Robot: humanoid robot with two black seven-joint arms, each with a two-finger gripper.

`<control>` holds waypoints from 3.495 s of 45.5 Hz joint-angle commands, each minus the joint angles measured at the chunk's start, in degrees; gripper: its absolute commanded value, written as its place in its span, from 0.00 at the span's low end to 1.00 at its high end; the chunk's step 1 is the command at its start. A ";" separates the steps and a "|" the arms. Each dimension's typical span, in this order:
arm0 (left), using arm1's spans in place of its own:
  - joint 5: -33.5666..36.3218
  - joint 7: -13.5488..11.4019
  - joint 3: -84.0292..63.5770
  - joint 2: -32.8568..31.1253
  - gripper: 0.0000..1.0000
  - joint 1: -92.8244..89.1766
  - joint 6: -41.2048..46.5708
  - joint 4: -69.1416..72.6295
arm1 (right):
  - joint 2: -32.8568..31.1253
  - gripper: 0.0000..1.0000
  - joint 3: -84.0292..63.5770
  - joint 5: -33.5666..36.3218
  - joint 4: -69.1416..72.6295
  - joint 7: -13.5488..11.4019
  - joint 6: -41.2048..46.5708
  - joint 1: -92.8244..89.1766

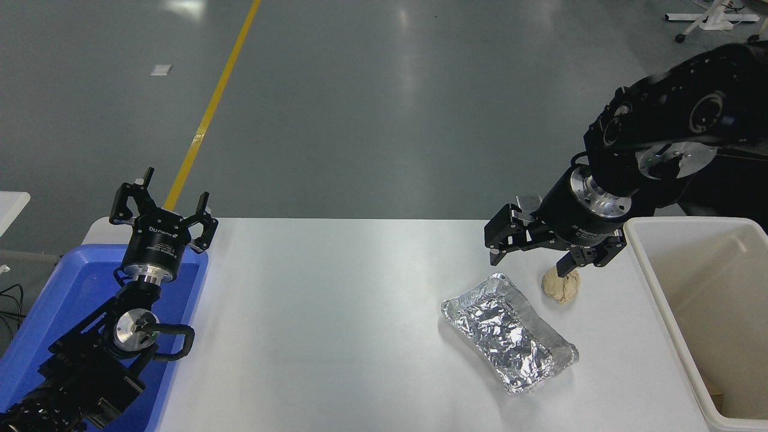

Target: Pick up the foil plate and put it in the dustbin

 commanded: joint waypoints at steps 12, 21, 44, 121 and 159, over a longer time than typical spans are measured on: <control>0.00 0.00 0.01 0.00 0.98 0.00 0.01 0.01 | -6.59 1.00 -3.91 0.43 0.05 -0.10 -7.68 -9.73; 0.00 0.00 -0.08 0.00 0.98 0.00 0.01 0.01 | -10.02 1.00 -4.88 5.61 -0.03 -0.10 -13.84 -18.78; 0.00 0.00 0.09 0.00 0.98 0.00 0.01 0.01 | -13.80 1.00 4.69 6.76 -0.30 -0.10 -30.44 -36.28; 0.00 0.00 0.09 0.00 0.98 0.00 0.01 -0.07 | -8.26 0.00 19.12 6.59 -5.13 -0.01 -48.21 -50.78; 0.00 0.09 0.09 0.00 0.98 0.00 0.01 0.01 | -18.19 0.00 5.67 5.53 -4.34 -0.10 -23.87 -15.20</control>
